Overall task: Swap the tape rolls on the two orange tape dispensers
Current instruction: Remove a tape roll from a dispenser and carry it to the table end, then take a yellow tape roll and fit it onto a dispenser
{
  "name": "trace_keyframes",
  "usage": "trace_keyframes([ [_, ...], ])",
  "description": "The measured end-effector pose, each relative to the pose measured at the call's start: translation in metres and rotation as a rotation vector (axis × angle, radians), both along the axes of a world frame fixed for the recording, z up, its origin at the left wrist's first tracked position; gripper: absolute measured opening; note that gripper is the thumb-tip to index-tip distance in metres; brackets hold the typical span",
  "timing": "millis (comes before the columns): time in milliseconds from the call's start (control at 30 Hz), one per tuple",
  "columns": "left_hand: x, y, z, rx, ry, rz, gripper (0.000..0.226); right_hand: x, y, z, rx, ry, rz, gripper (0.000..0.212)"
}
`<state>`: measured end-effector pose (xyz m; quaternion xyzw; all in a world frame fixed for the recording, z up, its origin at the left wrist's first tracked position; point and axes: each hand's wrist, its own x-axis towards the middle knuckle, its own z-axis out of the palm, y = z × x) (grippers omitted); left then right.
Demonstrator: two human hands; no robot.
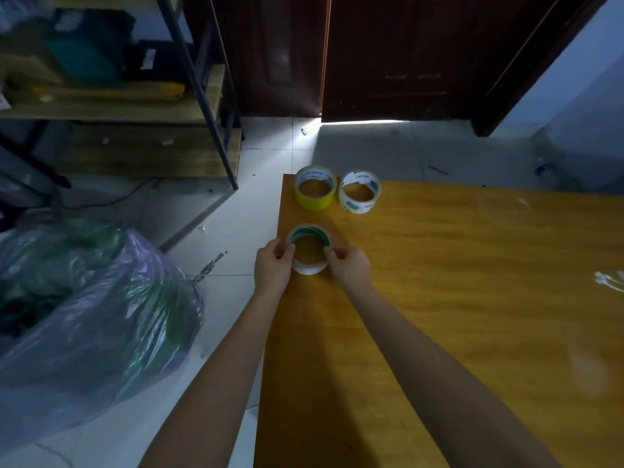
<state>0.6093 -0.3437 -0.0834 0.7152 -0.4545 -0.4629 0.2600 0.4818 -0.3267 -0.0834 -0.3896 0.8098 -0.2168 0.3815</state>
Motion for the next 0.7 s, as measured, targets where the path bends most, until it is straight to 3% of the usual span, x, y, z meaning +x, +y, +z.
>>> trace_keyframes([
  [100, -0.001, 0.019, 0.006, -0.318, -0.466, -0.214, 0.046, -0.009, -0.012, 0.009, -0.2, 0.352, 0.158, 0.041],
  [167, -0.005, 0.043, 0.005, -0.488, -0.62, -0.409, 0.05, -0.012, -0.032, 0.018, -0.336, 0.495, 0.354, 0.044],
  [233, -0.009, 0.065, -0.003, -0.515, -0.725, -0.544, 0.058, -0.011, -0.058, 0.024, -0.324, 0.631, 0.578, 0.057],
  [367, -0.012, 0.083, -0.019, -0.471, -0.822, -0.652, 0.066, -0.001, -0.102, 0.019, -0.211, 0.844, 0.849, 0.055],
  [500, -0.012, 0.081, -0.023, -0.417, -0.852, -0.665, 0.07, 0.0, -0.118, 0.01, -0.092, 0.925, 0.867, 0.031],
  [700, -0.01, 0.08, -0.025, -0.42, -0.833, -0.689, 0.075, -0.004, -0.122, 0.015, -0.221, 0.899, 0.833, 0.021],
])
